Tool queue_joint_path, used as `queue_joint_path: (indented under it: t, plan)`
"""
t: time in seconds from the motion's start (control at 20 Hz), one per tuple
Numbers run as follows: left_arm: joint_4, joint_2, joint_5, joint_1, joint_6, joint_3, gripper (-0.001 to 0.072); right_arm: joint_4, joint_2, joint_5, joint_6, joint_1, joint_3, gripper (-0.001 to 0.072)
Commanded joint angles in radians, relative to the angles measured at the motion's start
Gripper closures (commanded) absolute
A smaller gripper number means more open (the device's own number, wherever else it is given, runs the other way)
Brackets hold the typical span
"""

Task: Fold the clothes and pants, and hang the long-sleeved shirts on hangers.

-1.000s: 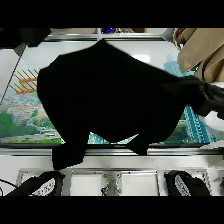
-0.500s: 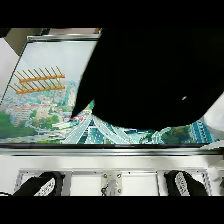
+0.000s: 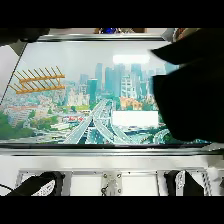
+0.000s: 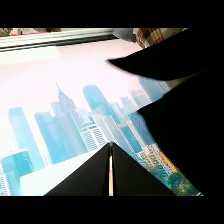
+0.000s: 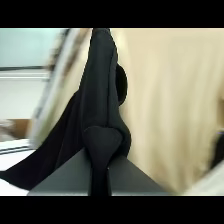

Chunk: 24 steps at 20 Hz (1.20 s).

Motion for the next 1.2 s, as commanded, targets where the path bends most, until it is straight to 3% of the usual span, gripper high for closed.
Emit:
queue_joint_path:
  t: [0.0, 0.15, 0.45, 0.8, 1.15]
  plan:
    - [0.0, -0.032, -0.002, -0.008, 0.0, 0.0, 0.0688, -0.348, 0.044, -0.085, 0.257, -0.084, 0.001, 0.0693]
    - [0.001, -0.043, -0.002, -0.007, 0.002, 0.0, 0.0688, -0.415, 0.042, -0.208, 0.378, -0.118, 0.002, 0.0693]
    - [0.001, -0.043, -0.002, -0.007, 0.011, 0.0, 0.0688, -0.416, -0.048, -0.388, 0.384, -0.119, 0.109, 0.0693]
    - [0.001, -0.043, -0.005, -0.007, 0.011, 0.0, 0.0688, -0.448, -0.234, -0.391, 0.384, -0.12, 0.303, 0.0693]
    - [0.0, -0.043, -0.005, -0.007, 0.011, 0.0, 0.0689, -0.517, -0.308, -0.354, 0.412, -0.163, 0.317, 0.0692]
